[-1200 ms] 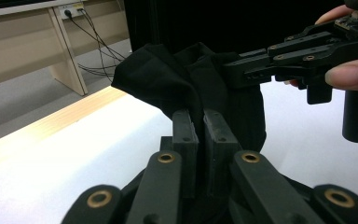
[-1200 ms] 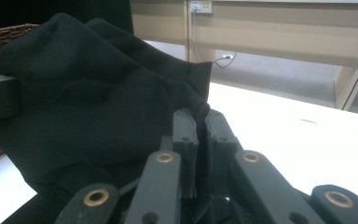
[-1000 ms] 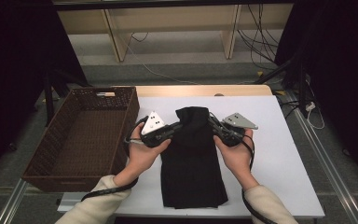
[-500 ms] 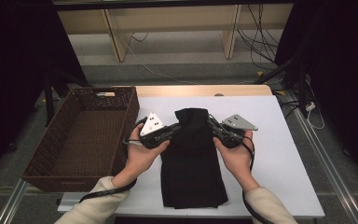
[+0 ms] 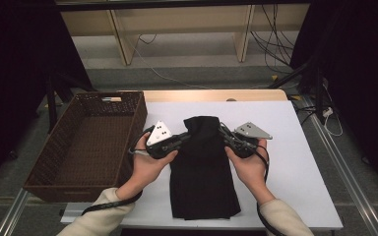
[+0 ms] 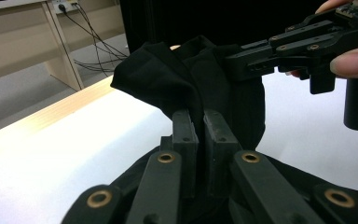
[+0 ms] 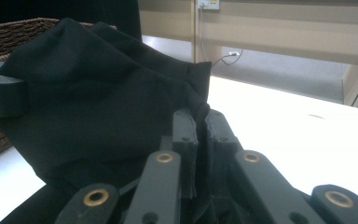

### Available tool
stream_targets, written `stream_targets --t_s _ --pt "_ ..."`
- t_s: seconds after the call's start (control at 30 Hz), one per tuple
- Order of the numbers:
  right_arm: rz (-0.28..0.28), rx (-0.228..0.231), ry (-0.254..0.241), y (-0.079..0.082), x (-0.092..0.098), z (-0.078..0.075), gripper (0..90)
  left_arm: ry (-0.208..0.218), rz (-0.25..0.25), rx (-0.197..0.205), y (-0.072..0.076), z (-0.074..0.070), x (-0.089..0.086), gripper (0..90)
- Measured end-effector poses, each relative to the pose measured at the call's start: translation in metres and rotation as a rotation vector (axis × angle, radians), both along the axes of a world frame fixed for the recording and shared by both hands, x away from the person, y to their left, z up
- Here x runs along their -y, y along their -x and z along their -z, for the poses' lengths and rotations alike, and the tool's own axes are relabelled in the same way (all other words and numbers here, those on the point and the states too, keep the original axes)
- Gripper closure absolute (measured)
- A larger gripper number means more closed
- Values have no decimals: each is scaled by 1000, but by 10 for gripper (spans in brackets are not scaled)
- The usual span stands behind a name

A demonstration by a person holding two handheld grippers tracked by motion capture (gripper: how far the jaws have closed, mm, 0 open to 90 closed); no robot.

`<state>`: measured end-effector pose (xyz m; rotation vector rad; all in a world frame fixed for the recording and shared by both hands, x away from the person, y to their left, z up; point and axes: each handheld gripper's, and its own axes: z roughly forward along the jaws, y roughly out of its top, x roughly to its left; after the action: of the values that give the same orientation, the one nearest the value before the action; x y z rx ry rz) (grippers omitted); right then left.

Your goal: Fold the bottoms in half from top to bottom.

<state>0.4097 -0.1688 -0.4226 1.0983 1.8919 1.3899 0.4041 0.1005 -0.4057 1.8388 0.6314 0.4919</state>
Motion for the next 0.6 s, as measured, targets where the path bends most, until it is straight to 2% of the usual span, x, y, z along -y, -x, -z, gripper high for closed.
stream_targets --t_s 0.6 --pt "-23 -24 5 6 2 2 845 -10 18 -12 6 3 -2 842"
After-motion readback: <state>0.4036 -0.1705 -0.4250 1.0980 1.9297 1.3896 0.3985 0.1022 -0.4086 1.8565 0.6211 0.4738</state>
